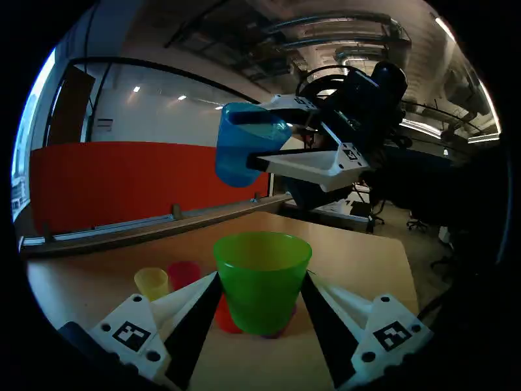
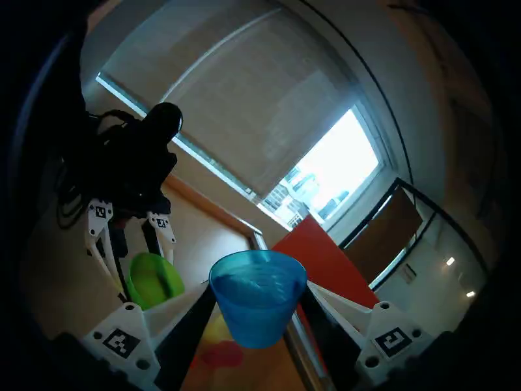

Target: Pour water

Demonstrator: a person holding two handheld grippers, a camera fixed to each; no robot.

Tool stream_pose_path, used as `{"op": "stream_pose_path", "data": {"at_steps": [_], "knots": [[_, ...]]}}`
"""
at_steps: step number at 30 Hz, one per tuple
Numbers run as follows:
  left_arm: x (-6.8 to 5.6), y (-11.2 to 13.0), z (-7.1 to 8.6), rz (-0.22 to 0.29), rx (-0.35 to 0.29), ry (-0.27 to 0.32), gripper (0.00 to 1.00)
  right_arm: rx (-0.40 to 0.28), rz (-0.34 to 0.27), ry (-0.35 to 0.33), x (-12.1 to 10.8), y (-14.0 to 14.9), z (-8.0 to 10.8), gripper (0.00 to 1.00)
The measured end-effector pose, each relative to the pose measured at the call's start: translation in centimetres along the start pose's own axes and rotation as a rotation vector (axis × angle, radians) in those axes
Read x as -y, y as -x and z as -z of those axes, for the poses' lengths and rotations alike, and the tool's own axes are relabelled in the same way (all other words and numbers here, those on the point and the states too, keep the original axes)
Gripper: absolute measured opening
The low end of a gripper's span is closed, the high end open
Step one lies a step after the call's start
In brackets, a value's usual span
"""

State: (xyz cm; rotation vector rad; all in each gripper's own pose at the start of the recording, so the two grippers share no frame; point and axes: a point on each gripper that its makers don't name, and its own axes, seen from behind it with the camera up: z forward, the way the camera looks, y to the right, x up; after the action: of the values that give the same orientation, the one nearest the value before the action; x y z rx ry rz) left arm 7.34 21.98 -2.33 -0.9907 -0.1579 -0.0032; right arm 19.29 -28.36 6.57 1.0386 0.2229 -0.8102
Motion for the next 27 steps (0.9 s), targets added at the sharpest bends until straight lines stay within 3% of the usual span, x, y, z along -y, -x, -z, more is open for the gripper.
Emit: {"op": "stream_pose_path", "data": {"at_steps": [27], "knots": [[-0.66, -0.06, -0.59, -0.005, -0.008, 0.018, 0.81, 0.026, 0.133, 0.002, -0.23, -0.04, -0.66, 0.9]]}}
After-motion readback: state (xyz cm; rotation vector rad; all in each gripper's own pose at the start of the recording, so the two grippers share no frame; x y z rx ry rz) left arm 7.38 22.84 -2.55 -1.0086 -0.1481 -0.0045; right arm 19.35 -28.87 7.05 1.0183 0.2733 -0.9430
